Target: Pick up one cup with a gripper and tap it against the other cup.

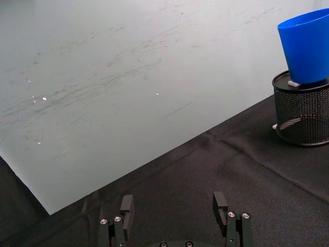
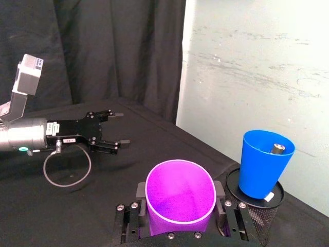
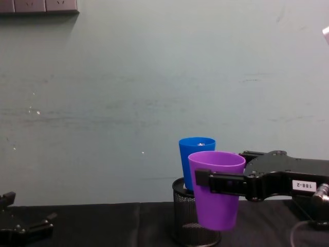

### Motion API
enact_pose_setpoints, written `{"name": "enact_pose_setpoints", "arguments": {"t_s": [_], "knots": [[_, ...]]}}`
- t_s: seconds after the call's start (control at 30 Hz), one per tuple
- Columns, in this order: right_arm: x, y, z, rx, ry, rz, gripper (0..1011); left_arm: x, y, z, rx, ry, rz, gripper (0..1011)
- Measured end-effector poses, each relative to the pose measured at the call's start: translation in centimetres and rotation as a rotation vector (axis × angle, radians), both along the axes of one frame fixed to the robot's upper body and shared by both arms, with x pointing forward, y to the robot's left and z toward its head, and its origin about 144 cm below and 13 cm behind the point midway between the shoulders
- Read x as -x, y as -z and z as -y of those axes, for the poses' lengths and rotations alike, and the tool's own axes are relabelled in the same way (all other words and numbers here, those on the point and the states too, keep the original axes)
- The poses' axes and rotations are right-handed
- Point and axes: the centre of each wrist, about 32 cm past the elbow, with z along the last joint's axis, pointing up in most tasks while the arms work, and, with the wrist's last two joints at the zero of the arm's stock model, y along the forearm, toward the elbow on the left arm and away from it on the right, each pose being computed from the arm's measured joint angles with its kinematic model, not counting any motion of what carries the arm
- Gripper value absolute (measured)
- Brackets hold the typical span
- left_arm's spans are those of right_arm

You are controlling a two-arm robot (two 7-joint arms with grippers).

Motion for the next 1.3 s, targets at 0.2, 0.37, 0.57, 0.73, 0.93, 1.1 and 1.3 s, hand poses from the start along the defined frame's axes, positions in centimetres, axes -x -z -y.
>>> {"name": "enact_pose_setpoints", "arguments": {"t_s": [0.2, 0.37, 0.57, 0.73, 0.93, 1.1, 1.3], "knots": [[0.0, 0.01, 0.0, 0.0, 0.0, 0.0, 739, 0.0, 0.0, 0.0, 0.0, 0.0, 0.0, 1000], [0.0, 0.01, 0.0, 0.0, -0.001, 0.0, 739, 0.0, 0.0, 0.0, 0.0, 0.0, 0.0, 1000], [0.0, 0.01, 0.0, 0.0, -0.001, 0.0, 739, 0.0, 0.0, 0.0, 0.0, 0.0, 0.0, 1000], [0.0, 0.01, 0.0, 0.0, -0.001, 0.0, 739, 0.0, 0.0, 0.0, 0.0, 0.0, 0.0, 1000], [0.0, 0.01, 0.0, 0.0, -0.001, 0.0, 739, 0.0, 0.0, 0.0, 0.0, 0.0, 0.0, 1000], [0.0, 0.01, 0.0, 0.0, -0.001, 0.0, 739, 0.0, 0.0, 0.0, 0.0, 0.0, 0.0, 1000], [0.0, 0.01, 0.0, 0.0, -0.001, 0.0, 739, 0.0, 0.0, 0.0, 0.0, 0.0, 0.0, 1000]]}}
